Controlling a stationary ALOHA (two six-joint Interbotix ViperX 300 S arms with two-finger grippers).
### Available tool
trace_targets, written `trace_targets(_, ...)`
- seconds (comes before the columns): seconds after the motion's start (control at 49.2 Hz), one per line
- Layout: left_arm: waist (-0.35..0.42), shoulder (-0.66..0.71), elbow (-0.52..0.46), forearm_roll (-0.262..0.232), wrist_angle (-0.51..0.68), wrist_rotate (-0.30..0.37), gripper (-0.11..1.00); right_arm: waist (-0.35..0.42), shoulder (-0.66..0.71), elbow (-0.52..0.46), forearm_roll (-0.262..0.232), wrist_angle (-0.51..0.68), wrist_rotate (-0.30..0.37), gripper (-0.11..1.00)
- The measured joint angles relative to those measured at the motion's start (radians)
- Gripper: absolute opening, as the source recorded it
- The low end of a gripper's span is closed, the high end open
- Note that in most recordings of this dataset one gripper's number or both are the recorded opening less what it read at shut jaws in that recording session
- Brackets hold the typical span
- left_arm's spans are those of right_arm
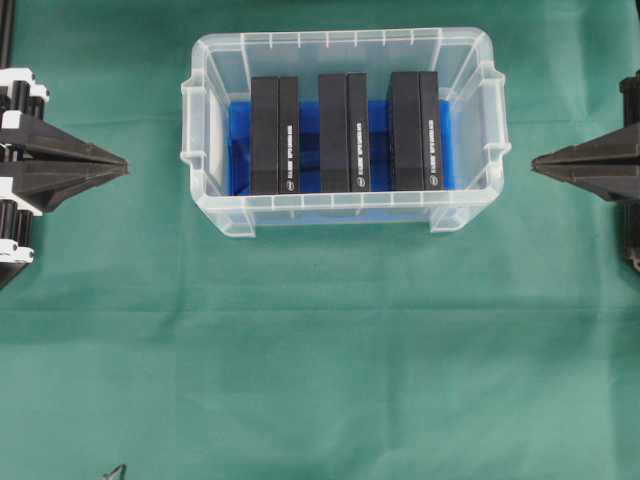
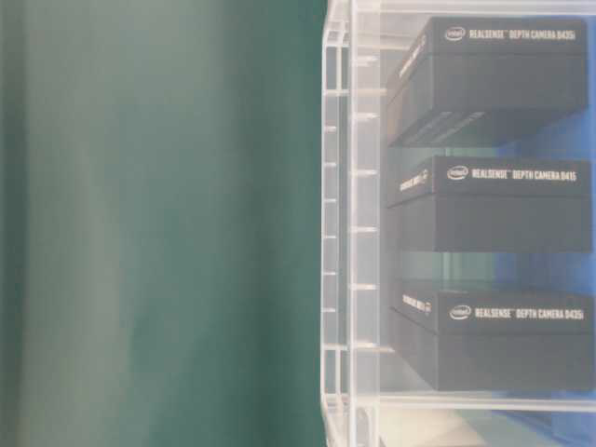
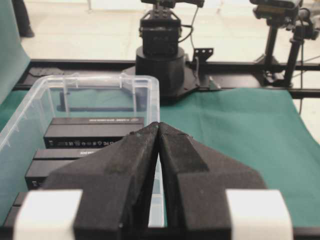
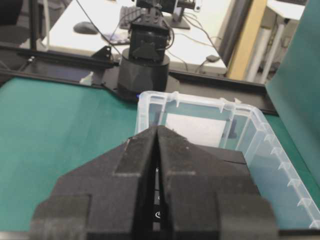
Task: Take the box out of the case with the right arm.
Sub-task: 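Raise the right gripper and swing it toward the case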
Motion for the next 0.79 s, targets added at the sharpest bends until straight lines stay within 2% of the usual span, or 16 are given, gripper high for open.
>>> trace_targets(0.142,0.002,-0.005,-0.021,0.015,0.031,0.002,0.02,0.0,0.006,-0.011,0.0,0.032,0.002,0.0)
trace_targets(0.386,0.002,-0.011,-0.072,0.017,0.106,-0.005,0.02,0.0,0.008,-0.112,0.002,0.199,0.0,0.0)
trace_targets(0.549,0.002,-0.015,-0.164,0.017,0.176,-0.002,0.02,0.0,0.008,-0.225,0.002,0.319,0.003,0.0)
trace_targets(0.792,0.002,-0.012,-0.35,0.017,0.37,-0.005,0.02,0.0,0.028,-0.434,0.002,0.502,0.032,0.0)
